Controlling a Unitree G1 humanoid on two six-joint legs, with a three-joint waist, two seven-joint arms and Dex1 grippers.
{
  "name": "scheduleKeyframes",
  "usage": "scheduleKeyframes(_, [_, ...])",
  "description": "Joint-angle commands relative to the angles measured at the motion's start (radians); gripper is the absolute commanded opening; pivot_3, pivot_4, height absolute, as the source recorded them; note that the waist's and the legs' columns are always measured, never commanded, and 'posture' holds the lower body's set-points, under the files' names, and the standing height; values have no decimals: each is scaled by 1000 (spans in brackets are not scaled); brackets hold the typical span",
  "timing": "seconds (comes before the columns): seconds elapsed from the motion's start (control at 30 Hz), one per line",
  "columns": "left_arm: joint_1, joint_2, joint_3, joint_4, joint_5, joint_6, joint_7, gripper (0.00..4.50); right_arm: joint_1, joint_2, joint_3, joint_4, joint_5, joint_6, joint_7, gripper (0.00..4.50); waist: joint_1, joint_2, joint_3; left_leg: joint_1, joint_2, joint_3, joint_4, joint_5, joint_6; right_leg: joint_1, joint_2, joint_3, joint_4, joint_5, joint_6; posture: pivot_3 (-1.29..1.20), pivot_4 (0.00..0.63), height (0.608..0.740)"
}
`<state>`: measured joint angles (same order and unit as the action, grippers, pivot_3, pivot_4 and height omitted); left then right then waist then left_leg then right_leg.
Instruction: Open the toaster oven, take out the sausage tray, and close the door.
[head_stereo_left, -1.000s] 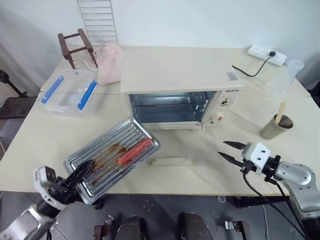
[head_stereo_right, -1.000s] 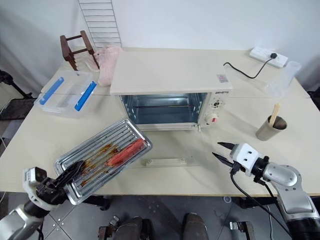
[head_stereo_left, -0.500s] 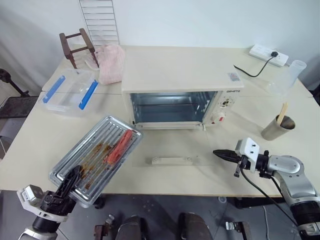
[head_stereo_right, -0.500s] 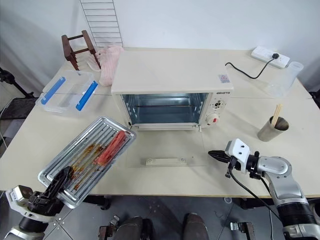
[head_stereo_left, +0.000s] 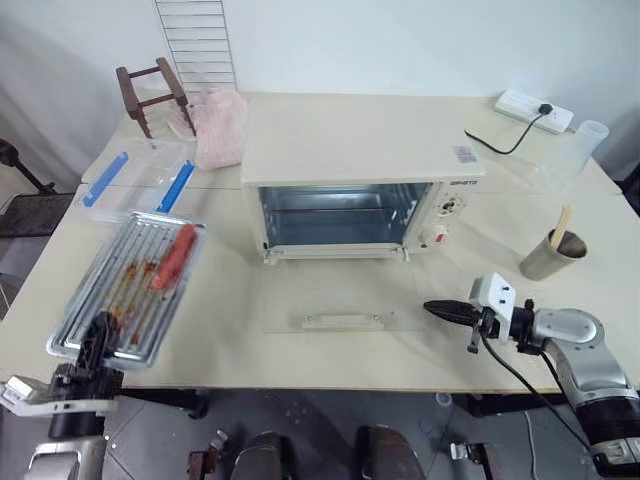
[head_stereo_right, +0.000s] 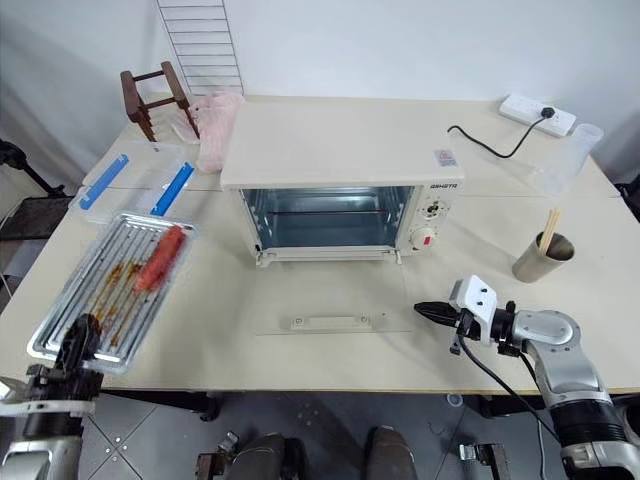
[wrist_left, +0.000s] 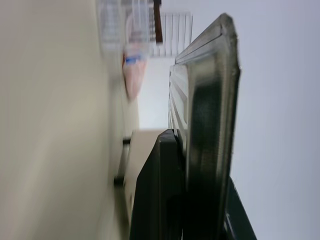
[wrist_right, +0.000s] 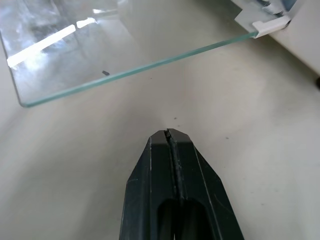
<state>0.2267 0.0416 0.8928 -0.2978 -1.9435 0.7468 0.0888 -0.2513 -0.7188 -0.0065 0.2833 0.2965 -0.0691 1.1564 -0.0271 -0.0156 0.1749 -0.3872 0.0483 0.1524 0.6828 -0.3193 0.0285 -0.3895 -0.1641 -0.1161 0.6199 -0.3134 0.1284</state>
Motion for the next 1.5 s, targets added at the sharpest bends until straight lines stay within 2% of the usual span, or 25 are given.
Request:
scheduleKeyframes(0.03, [-45,-13,36,-1,-29,-4,33,0,-3,32,16,-10,32,52,35,27,-1,-1,0,0,0,0,0,0,0,0,0,0,0,0,0,0,150,740])
scheduleKeyframes(0.4, [-97,9,72,63,-29,102,36,0,51,82,-97,-224,217,178,25,27,6,-1,0,-1,0,0,0,0,0,-1,1,0,0,0,1,0,150,740])
scheduleKeyframes(0.53, [-105,31,87,97,-29,153,34,0,76,50,-133,-325,284,266,32,27,7,-1,0,-2,0,-1,0,0,0,-1,1,0,-1,0,1,0,150,740])
scheduleKeyframes(0.73, [-96,64,88,137,-29,233,10,0,3,53,-212,-405,409,401,-46,27,8,-1,0,-2,1,-1,0,-1,0,-2,1,0,-1,0,1,0,150,740])
scheduleKeyframes(0.93, [-70,97,89,161,-29,294,-50,0,-76,135,-289,-449,569,475,-139,27,5,-1,0,-3,1,-1,-1,-1,-2,-3,1,-1,-1,0,1,0,150,740])
scheduleKeyframes(1.03, [-46,123,87,178,-29,322,-75,0,-71,118,-275,-471,564,487,-116,27,6,0,0,-3,0,-2,-2,-2,-1,-3,0,-1,-1,0,1,0,150,740])
scheduleKeyframes(1.2, [8,177,74,200,-29,377,-143,0,-17,97,-256,-488,460,381,-45,27,9,0,0,-3,0,-2,-2,-4,0,-3,0,-1,-2,0,1,0,150,740])
scheduleKeyframes(1.3, [76,217,36,180,-29,431,-218,0,96,48,-235,-503,347,216,92,580,19,0,0,-4,-1,-1,-2,-4,0,-3,0,-1,-3,0,1,0,150,740])
scheduleKeyframes(1.37, [112,248,11,182,-29,453,-259,0,144,55,-261,-511,349,187,87,1261,21,0,0,-3,0,-1,-2,-6,-1,-3,1,-1,-4,0,1,0,150,740])
scheduleKeyframes(1.5, [160,400,-79,251,-29,533,-326,0,222,25,-287,-535,343,168,101,2521,24,1,1,-3,1,0,-2,-6,-1,-3,2,-1,-5,0,0,0,150,740])
